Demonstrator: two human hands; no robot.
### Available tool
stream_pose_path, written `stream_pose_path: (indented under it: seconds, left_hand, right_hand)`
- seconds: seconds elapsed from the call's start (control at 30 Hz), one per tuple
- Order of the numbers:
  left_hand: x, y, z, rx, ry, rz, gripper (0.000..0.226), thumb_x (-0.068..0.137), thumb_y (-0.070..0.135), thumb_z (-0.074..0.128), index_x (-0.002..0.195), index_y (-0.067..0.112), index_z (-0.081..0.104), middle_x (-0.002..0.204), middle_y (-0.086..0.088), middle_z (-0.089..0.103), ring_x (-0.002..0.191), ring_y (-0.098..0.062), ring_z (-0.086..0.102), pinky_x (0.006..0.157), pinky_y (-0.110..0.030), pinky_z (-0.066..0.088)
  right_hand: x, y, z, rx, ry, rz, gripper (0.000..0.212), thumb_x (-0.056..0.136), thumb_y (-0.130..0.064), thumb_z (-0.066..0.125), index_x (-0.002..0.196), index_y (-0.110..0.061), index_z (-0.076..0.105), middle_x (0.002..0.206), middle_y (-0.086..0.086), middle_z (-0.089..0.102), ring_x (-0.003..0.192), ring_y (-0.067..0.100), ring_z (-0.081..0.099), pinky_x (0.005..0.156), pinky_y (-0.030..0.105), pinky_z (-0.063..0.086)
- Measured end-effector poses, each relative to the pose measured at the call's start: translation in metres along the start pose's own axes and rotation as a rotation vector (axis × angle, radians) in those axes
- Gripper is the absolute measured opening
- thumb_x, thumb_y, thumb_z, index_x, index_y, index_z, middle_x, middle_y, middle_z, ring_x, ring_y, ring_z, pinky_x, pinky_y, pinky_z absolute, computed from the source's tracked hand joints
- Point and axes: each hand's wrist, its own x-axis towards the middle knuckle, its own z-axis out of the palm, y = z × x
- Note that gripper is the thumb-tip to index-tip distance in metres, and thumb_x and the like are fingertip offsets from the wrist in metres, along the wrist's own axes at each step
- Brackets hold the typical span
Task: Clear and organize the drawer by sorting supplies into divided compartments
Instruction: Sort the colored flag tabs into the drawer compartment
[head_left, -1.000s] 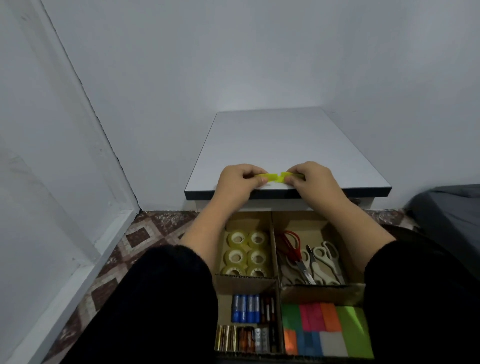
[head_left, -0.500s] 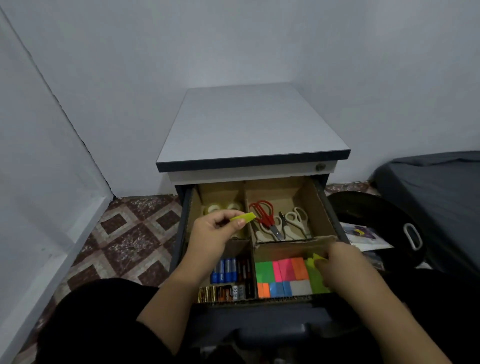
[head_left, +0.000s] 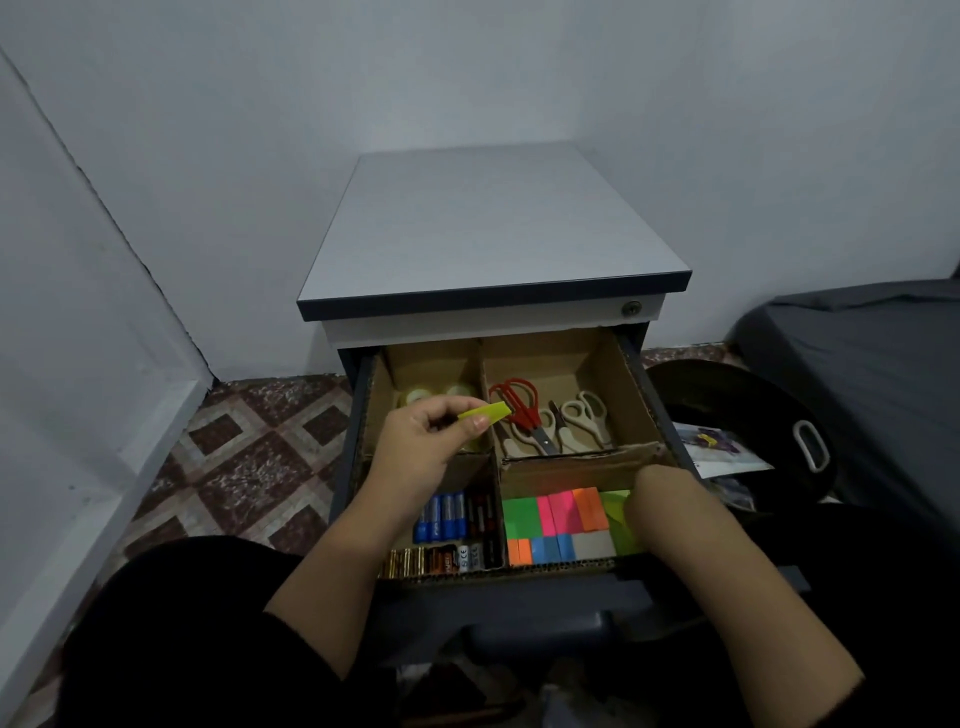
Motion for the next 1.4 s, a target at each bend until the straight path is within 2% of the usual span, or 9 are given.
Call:
stream_pose_path:
  seconds: [0.27, 0.37, 0.5, 0.63, 0.77, 0.9, 1.13, 1.3, 1.4]
  left_hand:
    - [-0.005, 0.0, 0.0, 0.01, -0.063, -0.015, 0.019, 0.084, 0.009, 0.068, 0.084, 0.027, 0.076, 0.087, 0.002, 0.073, 0.085, -0.015, 0.066, 0.083, -0.037, 0.054]
    - [-0.01, 0.005, 0.005, 0.068, -0.117, -0.003, 0.02, 0.086, 0.008, 0.066, 0.086, 0.026, 0.075, 0.089, 0.004, 0.073, 0.088, -0.015, 0.067, 0.082, -0.034, 0.055]
    - [-0.017, 0.017, 0.036, 0.375, -0.39, 0.126, 0.025, 0.092, 0.009, 0.058, 0.092, 0.031, 0.07, 0.095, 0.013, 0.065, 0.091, 0.002, 0.059, 0.08, -0.014, 0.049]
    - [-0.012, 0.013, 0.086, 0.766, -0.678, 0.316, 0.023, 0.095, 0.013, 0.054, 0.111, 0.018, 0.07, 0.106, 0.004, 0.061, 0.104, -0.01, 0.051, 0.092, -0.026, 0.043]
    - [-0.002, 0.004, 0.122, 0.946, -0.835, 0.346, 0.017, 0.087, 0.007, 0.057, 0.098, 0.008, 0.07, 0.097, -0.01, 0.063, 0.093, -0.024, 0.056, 0.083, -0.041, 0.049]
    - [0.004, -0.001, 0.135, 1.025, -0.855, 0.307, 0.023, 0.085, 0.004, 0.054, 0.102, 0.011, 0.068, 0.096, -0.01, 0.063, 0.085, -0.026, 0.06, 0.074, -0.042, 0.054]
    - [0.002, -0.002, 0.12, 0.983, -0.799, 0.298, 0.033, 0.088, 0.004, 0.054, 0.115, 0.018, 0.066, 0.105, -0.007, 0.065, 0.092, -0.023, 0.061, 0.079, -0.041, 0.053]
    - [-0.011, 0.021, 0.079, 0.826, -0.648, 0.283, 0.03, 0.094, 0.015, 0.056, 0.122, 0.023, 0.064, 0.111, 0.009, 0.063, 0.099, -0.002, 0.057, 0.088, -0.02, 0.046]
    - [-0.017, 0.023, 0.045, 0.717, -0.515, 0.18, 0.024, 0.094, 0.018, 0.058, 0.113, 0.03, 0.067, 0.099, 0.024, 0.06, 0.095, 0.011, 0.054, 0.081, -0.006, 0.042]
  right_hand:
    - [0.004, 0.011, -0.015, 0.042, 0.052, -0.07, 0.023, 0.089, -0.012, 0.053, 0.11, -0.006, 0.062, 0.109, 0.011, 0.063, 0.095, 0.025, 0.062, 0.072, 0.028, 0.047]
    - [0.001, 0.021, -0.021, 0.209, 0.151, -0.103, 0.018, 0.091, -0.012, 0.052, 0.099, -0.006, 0.067, 0.092, 0.009, 0.069, 0.085, 0.024, 0.065, 0.069, 0.029, 0.051]
    - [-0.003, 0.034, -0.036, 0.472, 0.188, -0.143, 0.015, 0.092, -0.013, 0.055, 0.091, -0.013, 0.07, 0.076, 0.005, 0.071, 0.08, 0.022, 0.068, 0.08, 0.044, 0.056]
    - [-0.006, 0.038, -0.044, 0.636, 0.181, -0.127, 0.016, 0.094, -0.013, 0.054, 0.094, -0.017, 0.069, 0.074, 0.004, 0.071, 0.077, 0.022, 0.07, 0.078, 0.045, 0.057]
    - [-0.006, 0.04, -0.045, 0.659, 0.15, -0.125, 0.016, 0.095, -0.014, 0.054, 0.101, -0.017, 0.068, 0.074, 0.003, 0.07, 0.078, 0.022, 0.07, 0.078, 0.043, 0.058]
    - [-0.001, 0.043, -0.048, 0.641, 0.113, -0.121, 0.016, 0.095, -0.014, 0.053, 0.101, -0.016, 0.068, 0.076, 0.003, 0.069, 0.08, 0.022, 0.07, 0.08, 0.042, 0.058]
    - [0.006, 0.046, -0.048, 0.642, 0.065, -0.118, 0.016, 0.097, -0.014, 0.052, 0.104, -0.017, 0.065, 0.079, 0.003, 0.068, 0.084, 0.024, 0.07, 0.082, 0.043, 0.057]
    - [0.002, 0.046, -0.04, 0.566, 0.139, -0.169, 0.018, 0.094, -0.015, 0.054, 0.085, -0.023, 0.067, 0.071, 0.001, 0.07, 0.074, 0.019, 0.07, 0.076, 0.043, 0.059]
    - [0.008, 0.034, -0.034, 0.308, 0.032, -0.133, 0.013, 0.092, -0.014, 0.056, 0.099, -0.016, 0.067, 0.083, 0.004, 0.069, 0.084, 0.02, 0.068, 0.078, 0.035, 0.057]
